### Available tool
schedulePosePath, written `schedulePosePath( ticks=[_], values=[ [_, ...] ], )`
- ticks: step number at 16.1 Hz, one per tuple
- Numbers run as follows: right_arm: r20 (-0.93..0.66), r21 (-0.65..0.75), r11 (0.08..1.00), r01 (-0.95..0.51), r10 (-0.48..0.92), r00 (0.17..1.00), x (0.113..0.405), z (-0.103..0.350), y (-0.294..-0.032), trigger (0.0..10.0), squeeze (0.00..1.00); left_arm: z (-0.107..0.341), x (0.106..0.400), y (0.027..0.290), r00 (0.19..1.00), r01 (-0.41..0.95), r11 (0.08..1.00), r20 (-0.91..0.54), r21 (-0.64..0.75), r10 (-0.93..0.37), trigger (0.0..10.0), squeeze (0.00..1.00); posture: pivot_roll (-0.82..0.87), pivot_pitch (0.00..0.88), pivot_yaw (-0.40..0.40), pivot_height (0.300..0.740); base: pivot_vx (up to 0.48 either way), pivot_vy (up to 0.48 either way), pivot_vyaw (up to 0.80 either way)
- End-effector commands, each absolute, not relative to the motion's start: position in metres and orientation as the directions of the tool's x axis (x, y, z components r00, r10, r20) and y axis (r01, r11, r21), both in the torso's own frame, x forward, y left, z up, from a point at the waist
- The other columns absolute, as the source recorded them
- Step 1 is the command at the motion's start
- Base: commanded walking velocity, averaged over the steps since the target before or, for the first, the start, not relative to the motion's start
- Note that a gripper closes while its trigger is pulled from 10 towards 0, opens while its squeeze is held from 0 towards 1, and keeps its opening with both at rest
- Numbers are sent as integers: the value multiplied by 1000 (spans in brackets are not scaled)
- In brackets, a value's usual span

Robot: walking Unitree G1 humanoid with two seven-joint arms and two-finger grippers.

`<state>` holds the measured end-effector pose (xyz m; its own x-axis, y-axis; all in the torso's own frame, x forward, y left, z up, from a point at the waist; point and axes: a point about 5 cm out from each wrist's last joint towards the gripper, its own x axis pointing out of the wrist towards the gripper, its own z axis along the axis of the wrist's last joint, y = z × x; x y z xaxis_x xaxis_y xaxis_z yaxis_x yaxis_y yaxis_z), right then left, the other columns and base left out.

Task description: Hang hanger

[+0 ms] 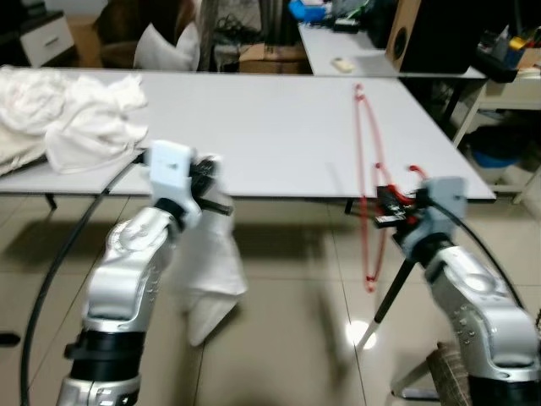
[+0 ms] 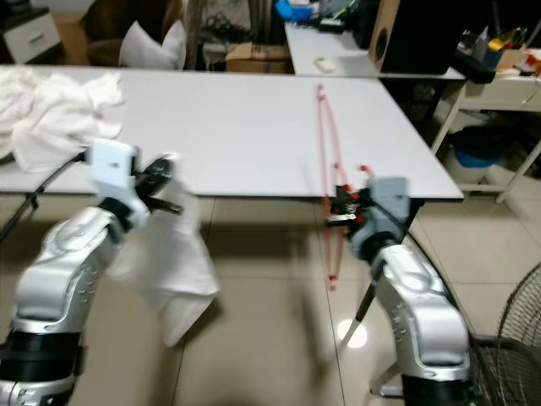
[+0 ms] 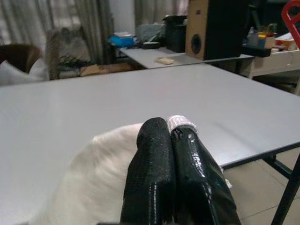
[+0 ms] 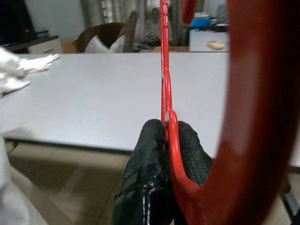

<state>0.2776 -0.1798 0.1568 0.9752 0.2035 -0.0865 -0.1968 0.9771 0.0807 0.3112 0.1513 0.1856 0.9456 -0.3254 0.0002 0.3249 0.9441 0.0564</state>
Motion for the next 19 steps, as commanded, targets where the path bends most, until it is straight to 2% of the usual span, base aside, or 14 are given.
schedulePosePath(
  ticks=[1,4,7,10,12,15,16,19],
  values=[
    [-85,93,970,-224,232,969,277,159,-172,10000,0,191,315,157,946,322,944,6,76,-323,10000,0,4,0,21,740,390,0,-650],
    [-86,44,960,-277,280,956,277,161,-175,10000,0,200,326,160,949,314,945,11,90,-316,10000,0,-5,0,46,740,390,0,0],
    [-84,-53,913,-405,400,913,273,179,-183,10000,0,212,341,168,956,289,953,23,87,-292,10000,0,-7,0,47,740,393,0,0],
    [-143,-149,802,-578,561,815,259,195,-191,10000,0,227,357,172,951,300,950,48,83,-305,10000,0,-8,0,42,740,389,0,0],
    [-244,-207,675,-708,666,705,245,209,-201,10000,0,244,372,168,940,326,940,76,101,-334,10000,0,-10,0,36,740,390,0,0],
    [-360,-221,570,-791,706,610,230,221,-216,10000,0,261,389,169,931,342,931,89,132,-354,10000,0,-7,0,35,740,391,0,0],
    [-408,-192,501,-844,742,533,221,230,-220,10000,0,273,397,172,927,346,927,100,144,-361,10000,0,-10,0,38,740,390,0,0],
    [-452,-176,430,-885,764,461,219,235,-217,10000,0,286,404,158,894,419,897,112,143,-435,10000,0,-18,0,47,740,393,0,0]
  ],
)
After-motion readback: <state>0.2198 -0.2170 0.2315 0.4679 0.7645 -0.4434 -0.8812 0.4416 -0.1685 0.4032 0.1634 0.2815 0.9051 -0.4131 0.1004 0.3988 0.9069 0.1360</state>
